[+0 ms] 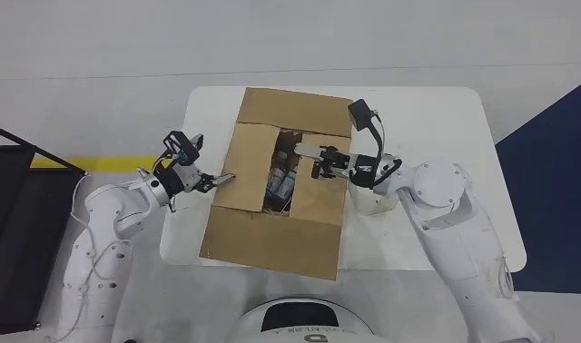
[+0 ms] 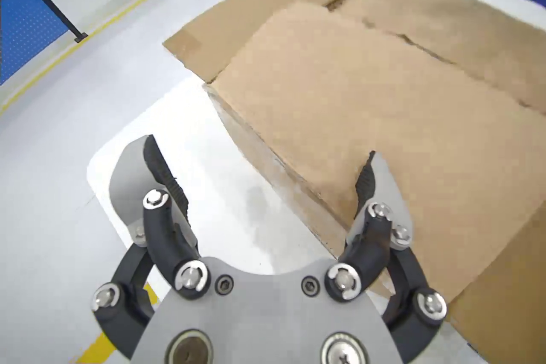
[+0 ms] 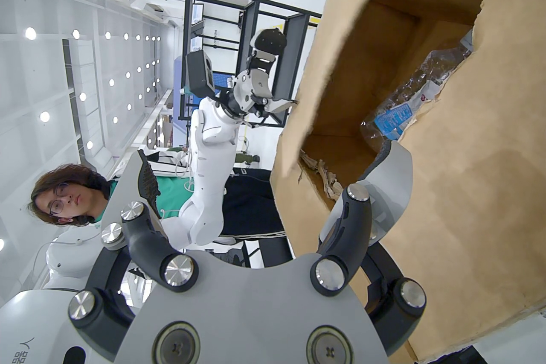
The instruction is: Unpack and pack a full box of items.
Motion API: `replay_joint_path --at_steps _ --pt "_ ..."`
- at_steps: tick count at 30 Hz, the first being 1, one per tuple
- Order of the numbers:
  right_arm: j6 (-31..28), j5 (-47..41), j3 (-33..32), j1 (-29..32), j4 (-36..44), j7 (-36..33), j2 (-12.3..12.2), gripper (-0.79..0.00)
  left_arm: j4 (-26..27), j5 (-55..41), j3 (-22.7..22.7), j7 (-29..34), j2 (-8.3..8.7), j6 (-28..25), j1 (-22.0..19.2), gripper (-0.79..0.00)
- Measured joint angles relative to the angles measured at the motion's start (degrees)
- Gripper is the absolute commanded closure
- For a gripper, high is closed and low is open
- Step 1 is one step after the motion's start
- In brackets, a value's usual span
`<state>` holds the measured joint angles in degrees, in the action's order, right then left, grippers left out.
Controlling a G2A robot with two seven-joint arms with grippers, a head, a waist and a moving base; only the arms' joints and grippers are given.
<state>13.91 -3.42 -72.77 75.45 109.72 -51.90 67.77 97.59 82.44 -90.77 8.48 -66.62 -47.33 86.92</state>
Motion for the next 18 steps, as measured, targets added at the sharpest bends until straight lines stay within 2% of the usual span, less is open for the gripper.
replay_joint_path --at_steps 2,6,15,16,18 --pt "0.00 0.00 0.00 0.00 0.00 0.00 0.00 -0.785 0.69 1.69 1.05 -0.13 -0.02 1.88 0.26 -0.785" --pt "0.00 0.00 0.00 0.00 0.00 0.00 0.00 -0.785 1.54 -0.83 1.40 0.36 -0.05 3.87 0.15 -0.785" --pt "-0.18 -0.29 -0.30 0.21 -0.23 0.28 0.06 -0.785 4.90 -4.23 1.42 5.31 0.00 9.78 0.63 -0.785" --pt "-0.47 -1.23 -1.28 0.75 -0.80 1.27 0.15 -0.785 5.08 -4.38 1.50 5.36 0.01 10.21 0.76 -0.785" --pt "-0.53 -5.18 -5.87 2.87 -2.42 7.60 0.41 -0.785 5.21 -4.74 1.69 5.39 0.02 10.43 0.96 -0.785"
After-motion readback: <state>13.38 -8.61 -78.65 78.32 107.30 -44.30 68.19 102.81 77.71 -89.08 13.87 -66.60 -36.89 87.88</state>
